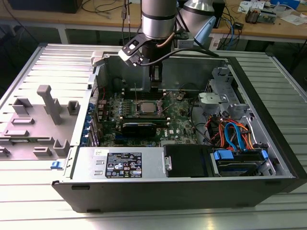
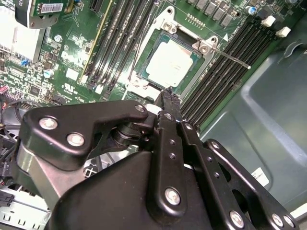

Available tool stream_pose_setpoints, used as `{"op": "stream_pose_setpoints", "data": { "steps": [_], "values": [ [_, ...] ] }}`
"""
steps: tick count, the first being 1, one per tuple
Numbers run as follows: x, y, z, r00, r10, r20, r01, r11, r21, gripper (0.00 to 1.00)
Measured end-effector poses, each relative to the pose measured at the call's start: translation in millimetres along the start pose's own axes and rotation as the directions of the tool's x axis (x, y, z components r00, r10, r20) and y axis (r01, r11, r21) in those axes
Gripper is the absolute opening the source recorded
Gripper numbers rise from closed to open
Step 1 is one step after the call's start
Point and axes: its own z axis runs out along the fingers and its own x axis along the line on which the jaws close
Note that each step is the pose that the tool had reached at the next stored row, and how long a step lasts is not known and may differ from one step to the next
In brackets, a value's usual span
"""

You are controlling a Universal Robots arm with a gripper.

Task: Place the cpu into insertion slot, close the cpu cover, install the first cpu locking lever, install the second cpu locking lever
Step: 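Close the cpu cover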

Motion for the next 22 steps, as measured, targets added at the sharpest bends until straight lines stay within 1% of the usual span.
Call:
{"op": "stream_pose_setpoints", "data": {
  "steps": [14,22],
  "values": [
    [0.1,5.2,0.1,1.0,0.0,0.0,0.0,1.0,0.0,0.11],
    [0.2,6.8,0.2,1.0,0.0,0.0,0.0,1.0,0.0,0.11]
  ]
}}
